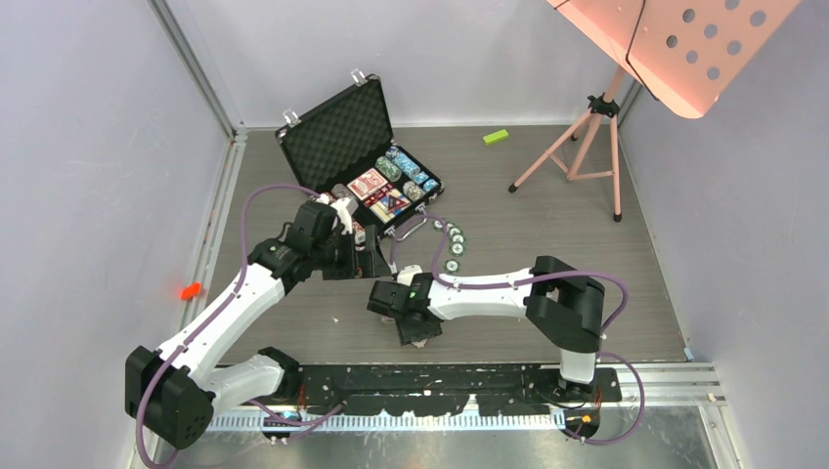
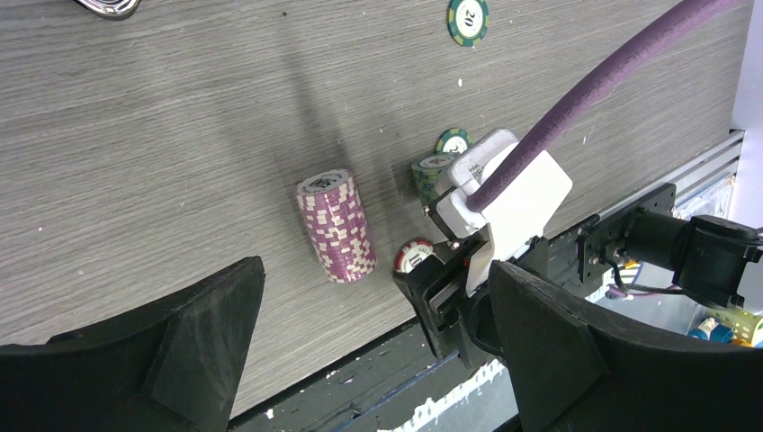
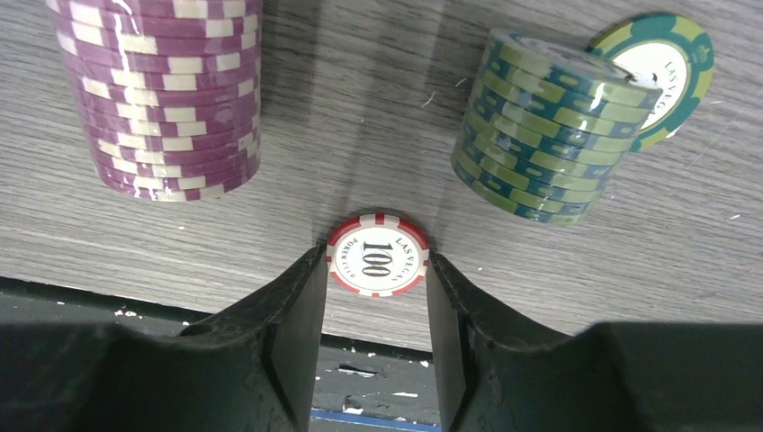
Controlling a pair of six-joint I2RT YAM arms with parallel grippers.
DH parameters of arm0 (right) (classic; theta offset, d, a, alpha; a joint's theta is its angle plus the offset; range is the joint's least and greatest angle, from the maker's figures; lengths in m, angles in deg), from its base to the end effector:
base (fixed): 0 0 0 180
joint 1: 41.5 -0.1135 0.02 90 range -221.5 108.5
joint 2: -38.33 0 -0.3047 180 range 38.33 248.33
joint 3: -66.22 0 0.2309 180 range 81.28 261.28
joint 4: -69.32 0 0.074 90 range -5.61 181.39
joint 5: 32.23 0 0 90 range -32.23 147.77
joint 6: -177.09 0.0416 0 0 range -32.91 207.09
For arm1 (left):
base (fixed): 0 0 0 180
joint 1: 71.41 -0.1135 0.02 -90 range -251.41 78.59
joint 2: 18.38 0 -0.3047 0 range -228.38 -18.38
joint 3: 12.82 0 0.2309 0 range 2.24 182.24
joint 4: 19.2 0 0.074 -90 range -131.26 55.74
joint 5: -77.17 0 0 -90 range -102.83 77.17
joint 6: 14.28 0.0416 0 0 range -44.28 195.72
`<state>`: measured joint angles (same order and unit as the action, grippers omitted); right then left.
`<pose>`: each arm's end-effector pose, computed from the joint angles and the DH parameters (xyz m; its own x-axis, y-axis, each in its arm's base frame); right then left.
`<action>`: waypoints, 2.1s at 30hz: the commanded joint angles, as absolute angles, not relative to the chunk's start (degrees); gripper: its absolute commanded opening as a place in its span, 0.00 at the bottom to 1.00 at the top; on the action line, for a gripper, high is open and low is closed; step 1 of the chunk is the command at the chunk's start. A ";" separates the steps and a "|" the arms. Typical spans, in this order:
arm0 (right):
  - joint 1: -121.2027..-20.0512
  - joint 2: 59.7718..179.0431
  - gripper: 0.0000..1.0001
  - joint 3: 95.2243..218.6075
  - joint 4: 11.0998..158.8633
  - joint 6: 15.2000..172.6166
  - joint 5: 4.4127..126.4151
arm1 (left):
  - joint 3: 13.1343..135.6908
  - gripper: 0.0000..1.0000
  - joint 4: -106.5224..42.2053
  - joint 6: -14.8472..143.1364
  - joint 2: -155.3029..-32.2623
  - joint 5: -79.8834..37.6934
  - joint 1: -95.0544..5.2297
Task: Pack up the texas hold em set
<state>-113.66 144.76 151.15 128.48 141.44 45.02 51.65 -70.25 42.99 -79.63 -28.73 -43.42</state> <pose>0.1128 0.3205 0.2081 -0.9217 -0.2769 -0.2715 -0.2891 0.9573 0.0050 0.1541 -0.0948 0.3091 -0.8824 -0.1199 -0.4550 0.1625 0.8299 -0.5338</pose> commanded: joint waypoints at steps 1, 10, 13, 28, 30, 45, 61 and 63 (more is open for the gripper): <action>-114.10 145.48 0.41 151.74 130.42 142.19 44.21 | 53.48 0.99 -69.61 43.45 -78.72 -29.02 -43.73; -114.06 140.14 0.36 151.34 131.78 141.50 38.64 | 53.25 1.00 -67.46 42.65 -79.51 -33.73 -44.45; -114.10 137.84 0.36 151.08 132.21 141.42 36.58 | 53.13 1.00 -66.83 42.25 -80.07 -34.98 -44.78; -113.69 131.54 0.36 154.72 134.85 137.39 31.70 | 51.12 0.95 -52.12 31.88 -89.80 -55.34 -46.01; -113.10 131.58 0.36 155.03 134.98 136.84 32.01 | 51.40 0.94 -51.86 31.59 -91.00 -55.74 -46.10; -114.18 140.10 0.86 157.08 128.51 134.94 42.68 | 52.87 0.98 -67.39 40.77 -82.00 -37.94 -49.92; -114.82 151.52 0.83 162.14 128.95 133.23 45.94 | 51.62 0.99 -68.79 41.70 -78.65 -34.82 -50.93; -114.80 152.24 0.81 162.62 128.99 133.31 46.65 | 51.79 0.99 -68.80 41.64 -78.62 -35.06 -50.93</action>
<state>-113.38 150.53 159.67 130.41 136.37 43.12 50.71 -73.38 41.86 -80.22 -31.18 -51.31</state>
